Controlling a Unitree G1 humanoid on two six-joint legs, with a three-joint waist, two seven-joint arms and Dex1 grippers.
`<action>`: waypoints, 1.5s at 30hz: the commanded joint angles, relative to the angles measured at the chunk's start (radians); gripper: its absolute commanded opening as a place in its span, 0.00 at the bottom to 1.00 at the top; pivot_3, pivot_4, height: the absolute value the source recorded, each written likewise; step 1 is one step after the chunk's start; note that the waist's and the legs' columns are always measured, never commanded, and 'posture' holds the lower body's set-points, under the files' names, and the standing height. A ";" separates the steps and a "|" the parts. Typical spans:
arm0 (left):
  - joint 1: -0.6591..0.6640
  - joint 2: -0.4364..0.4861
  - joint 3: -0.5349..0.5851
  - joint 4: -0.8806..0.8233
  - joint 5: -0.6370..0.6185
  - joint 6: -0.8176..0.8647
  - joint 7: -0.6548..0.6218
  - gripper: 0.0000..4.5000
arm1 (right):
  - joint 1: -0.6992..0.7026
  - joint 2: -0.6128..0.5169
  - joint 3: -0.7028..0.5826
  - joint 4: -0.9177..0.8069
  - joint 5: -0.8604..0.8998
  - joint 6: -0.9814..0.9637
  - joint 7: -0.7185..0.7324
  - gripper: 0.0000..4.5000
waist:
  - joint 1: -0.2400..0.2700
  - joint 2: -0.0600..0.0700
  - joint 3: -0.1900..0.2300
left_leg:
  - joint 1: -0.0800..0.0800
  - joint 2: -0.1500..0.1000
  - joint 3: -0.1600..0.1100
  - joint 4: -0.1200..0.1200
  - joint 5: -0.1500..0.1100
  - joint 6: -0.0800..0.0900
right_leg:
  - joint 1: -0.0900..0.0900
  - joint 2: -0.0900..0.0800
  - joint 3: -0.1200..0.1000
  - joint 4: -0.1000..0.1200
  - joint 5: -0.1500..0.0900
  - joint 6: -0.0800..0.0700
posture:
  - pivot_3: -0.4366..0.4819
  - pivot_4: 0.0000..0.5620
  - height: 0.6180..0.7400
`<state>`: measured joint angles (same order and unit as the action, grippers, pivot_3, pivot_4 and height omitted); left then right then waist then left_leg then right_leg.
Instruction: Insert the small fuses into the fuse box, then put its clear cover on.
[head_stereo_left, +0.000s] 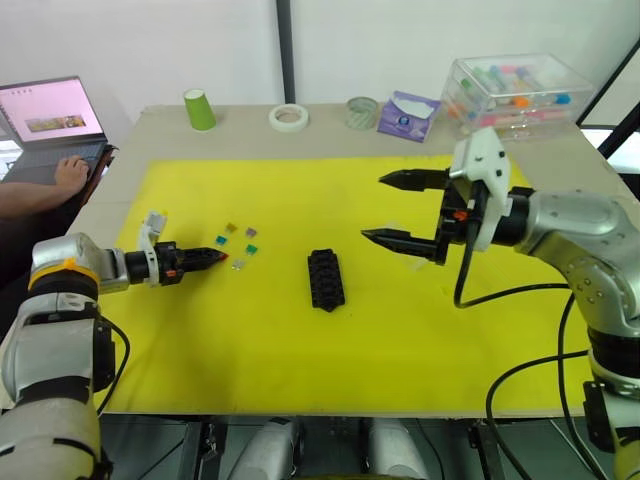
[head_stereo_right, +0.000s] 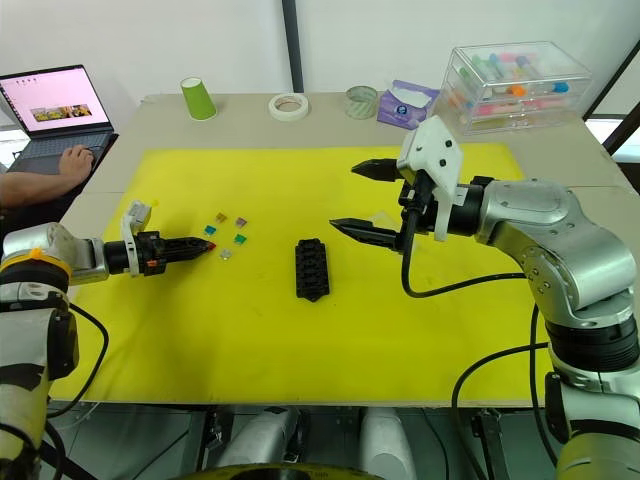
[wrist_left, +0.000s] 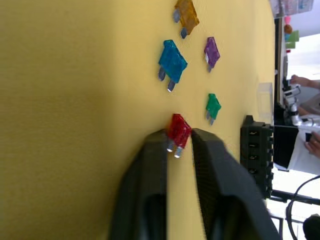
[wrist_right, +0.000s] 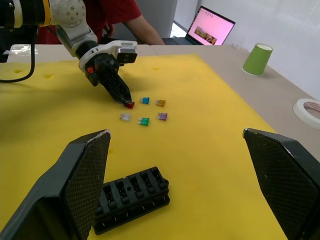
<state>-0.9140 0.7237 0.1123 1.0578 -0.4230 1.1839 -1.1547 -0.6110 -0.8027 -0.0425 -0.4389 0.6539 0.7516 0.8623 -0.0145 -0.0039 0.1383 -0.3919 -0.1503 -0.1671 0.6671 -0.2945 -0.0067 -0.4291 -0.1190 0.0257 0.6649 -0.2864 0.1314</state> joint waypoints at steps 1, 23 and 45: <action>-0.003 0.009 0.008 -0.001 0.013 -0.003 -0.001 0.00 | -0.028 0.009 -0.016 -0.034 0.016 -0.012 -0.002 1.00 | -0.001 0.000 0.000 | 0.000 0.000 0.000 0.000 0.000 0.000 | 0.000 0.000 0.000 0.000 0.000 0.000 | 0.48 0.27 1.00; 0.147 0.075 0.253 -0.557 -0.273 0.364 0.036 0.00 | -0.016 0.037 -0.114 -0.002 0.173 0.132 -0.055 1.00 | -0.003 0.000 0.000 | -0.001 0.001 0.000 0.000 0.000 0.000 | -0.001 -0.001 0.000 0.000 0.000 0.000 | 0.48 0.27 1.00; 0.241 -0.439 0.421 -1.353 -0.752 0.266 0.488 0.00 | -0.106 0.174 -0.196 0.163 0.636 0.410 -0.287 1.00 | 0.002 -0.004 0.001 | 0.000 0.002 0.000 0.001 0.000 0.000 | 0.002 -0.001 0.000 -0.002 0.000 0.000 | 0.48 0.27 1.00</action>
<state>-0.6626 0.2933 0.5509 -0.2581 -1.1256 1.4917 -0.6737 -0.6894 -0.6452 -0.2308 -0.2616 1.2533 1.1674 0.5925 -0.0124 -0.0077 0.1397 -0.3921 -0.1487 -0.1672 0.6680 -0.2945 -0.0067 -0.4269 -0.1201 0.0261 0.6629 -0.2863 0.1313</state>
